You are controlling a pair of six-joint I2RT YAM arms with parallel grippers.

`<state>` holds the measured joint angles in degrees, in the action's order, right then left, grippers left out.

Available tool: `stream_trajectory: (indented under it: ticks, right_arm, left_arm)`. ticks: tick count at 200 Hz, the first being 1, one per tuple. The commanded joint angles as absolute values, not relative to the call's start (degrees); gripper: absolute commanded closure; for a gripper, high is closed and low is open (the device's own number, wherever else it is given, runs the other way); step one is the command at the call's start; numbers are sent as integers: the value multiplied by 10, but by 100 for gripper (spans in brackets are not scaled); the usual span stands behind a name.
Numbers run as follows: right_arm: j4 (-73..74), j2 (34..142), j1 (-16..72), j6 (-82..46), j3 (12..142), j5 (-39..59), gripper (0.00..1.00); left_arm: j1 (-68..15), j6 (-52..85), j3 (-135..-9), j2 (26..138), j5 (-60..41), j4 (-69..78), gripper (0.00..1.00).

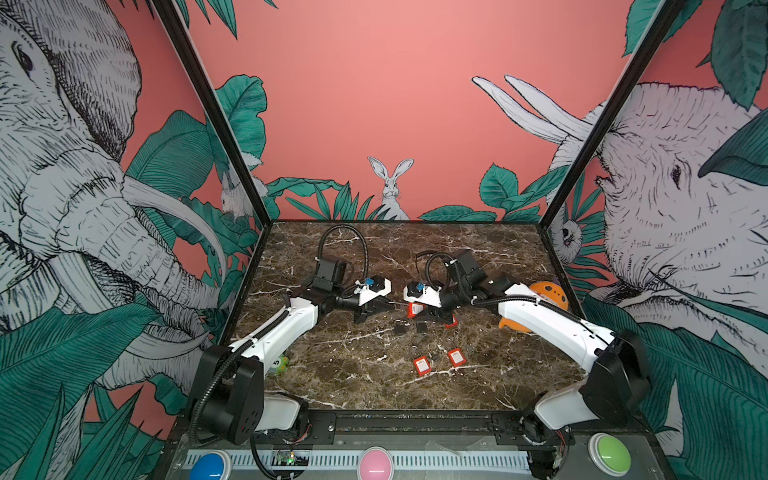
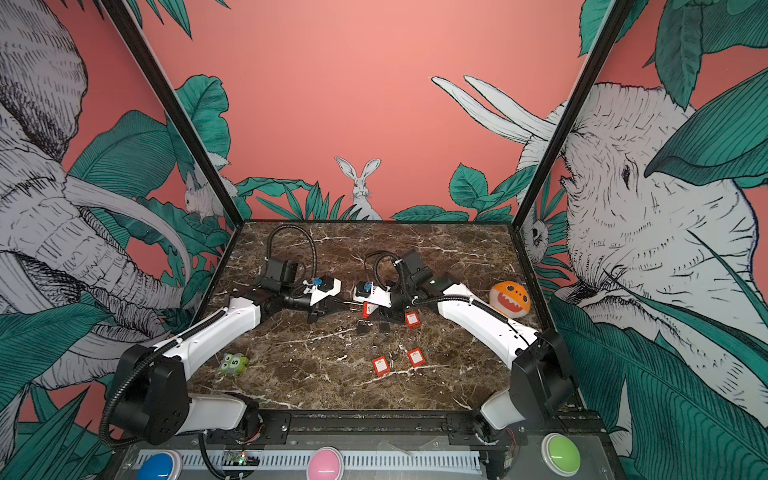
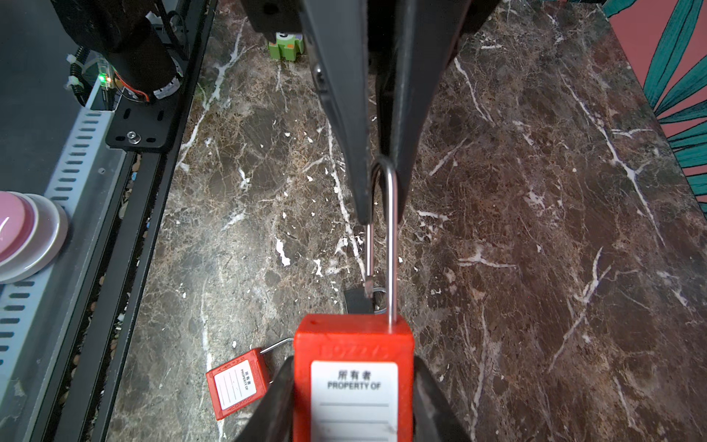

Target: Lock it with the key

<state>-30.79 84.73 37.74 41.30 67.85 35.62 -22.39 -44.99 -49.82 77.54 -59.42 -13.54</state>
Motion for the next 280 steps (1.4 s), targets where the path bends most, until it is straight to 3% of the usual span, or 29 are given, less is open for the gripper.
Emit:
stream_trajectory:
  ticks: [1,22,62,91,161,280]
  right_arm:
    - [-295,834,376,424,681,357,87]
    - [-292,829,376,428,680,343,80]
    - [-309,812,376,440,674,296,42]
    - [-398,795,374,437,696,241,34]
    - [-483,765,359,439,694,196,43]
    - [-509,785,359,456,717,225,78]
  left_arm:
    - [-231,-457,-517,778,-624,-149,91]
    - [-234,-455,-520,785,-633,-149,99]
    - [-238,-399,-510,791,-663,-82,100]
    - [-259,-297,-462,791,-654,83,100]
    - [-293,-262,-452,816,-651,179,100]
    - [-328,-272,-471,845,-658,181,100]
